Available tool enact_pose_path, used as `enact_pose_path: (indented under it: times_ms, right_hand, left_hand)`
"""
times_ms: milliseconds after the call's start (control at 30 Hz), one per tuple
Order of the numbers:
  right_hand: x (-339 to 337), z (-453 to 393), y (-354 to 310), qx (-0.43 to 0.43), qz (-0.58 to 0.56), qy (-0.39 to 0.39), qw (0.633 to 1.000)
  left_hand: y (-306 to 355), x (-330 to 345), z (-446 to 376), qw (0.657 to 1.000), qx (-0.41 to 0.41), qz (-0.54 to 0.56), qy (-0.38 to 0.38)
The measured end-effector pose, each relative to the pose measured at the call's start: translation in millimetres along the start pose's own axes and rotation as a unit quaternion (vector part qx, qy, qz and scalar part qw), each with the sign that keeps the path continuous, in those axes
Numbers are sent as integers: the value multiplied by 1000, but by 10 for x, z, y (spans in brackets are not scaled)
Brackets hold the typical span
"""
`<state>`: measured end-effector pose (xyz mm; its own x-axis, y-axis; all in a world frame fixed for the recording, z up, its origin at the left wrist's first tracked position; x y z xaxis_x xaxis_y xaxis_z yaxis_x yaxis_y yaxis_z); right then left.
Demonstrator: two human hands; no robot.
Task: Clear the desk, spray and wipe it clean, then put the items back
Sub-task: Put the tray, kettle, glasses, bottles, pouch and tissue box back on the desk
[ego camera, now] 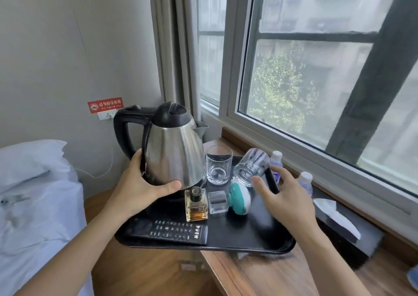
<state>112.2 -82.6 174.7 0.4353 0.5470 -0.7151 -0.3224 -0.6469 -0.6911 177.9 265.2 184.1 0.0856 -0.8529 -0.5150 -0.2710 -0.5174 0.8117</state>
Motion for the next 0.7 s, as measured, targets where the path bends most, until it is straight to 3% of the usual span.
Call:
enact_pose_path:
  times_ms: [400,700]
  right_hand:
    - [1002,-541,-833,71,24,76,994]
    - [1471,-1237,-939,129,33,110,985]
  left_hand:
    - [-849,-285,-1846,993,46,23,-108]
    - [-1237,210,-2941,982,66,71,-160]
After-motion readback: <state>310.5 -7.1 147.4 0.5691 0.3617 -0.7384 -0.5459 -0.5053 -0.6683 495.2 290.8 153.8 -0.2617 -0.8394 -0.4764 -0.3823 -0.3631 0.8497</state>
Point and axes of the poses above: each hand's wrist, its own z-axis away from the middle knuckle, its own x-axis out of the palm, y = z × x, the point moved 5 cm from there along -z, towards the middle knuckle, and after that the axes turned 8 degrees about x, right-handed, at the moved point
